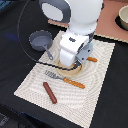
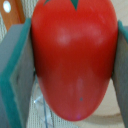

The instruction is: Interact with the objects in diverse but meaningful ways.

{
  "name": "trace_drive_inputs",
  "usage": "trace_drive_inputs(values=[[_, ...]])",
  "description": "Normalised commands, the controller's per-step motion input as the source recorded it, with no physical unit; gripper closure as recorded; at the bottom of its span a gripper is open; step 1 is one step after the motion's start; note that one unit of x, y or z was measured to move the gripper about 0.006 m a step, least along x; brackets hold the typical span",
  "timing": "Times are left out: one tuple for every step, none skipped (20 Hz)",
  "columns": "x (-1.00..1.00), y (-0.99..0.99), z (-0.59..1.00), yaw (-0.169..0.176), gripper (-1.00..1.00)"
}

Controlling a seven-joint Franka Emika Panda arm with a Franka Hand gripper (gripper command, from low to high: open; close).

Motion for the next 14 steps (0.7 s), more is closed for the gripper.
trace_drive_inputs(values=[[-0.16, 0.05, 0.93, -0.051, 1.0], [-0.16, 0.07, 0.93, -0.047, 1.0], [-0.2, 0.09, 0.97, -0.045, 1.0], [-0.23, 0.11, 1.0, -0.044, 1.0], [-0.28, 0.09, 1.0, -0.041, 1.0], [-0.34, 0.1, 1.0, -0.043, 1.0], [-0.38, 0.16, 0.99, -0.033, 1.0], [-0.49, 0.22, 0.86, -0.023, 1.0], [-0.61, 0.27, 0.68, -0.017, 1.0], [-0.71, 0.27, 0.5, -0.007, 1.0], [-0.79, 0.28, 0.32, 0.0, 1.0], [-0.78, 0.3, 0.15, 0.0, 1.0], [-0.77, 0.29, 0.03, 0.0, 1.0], [-0.73, 0.27, 0.0, 0.0, 1.0]])
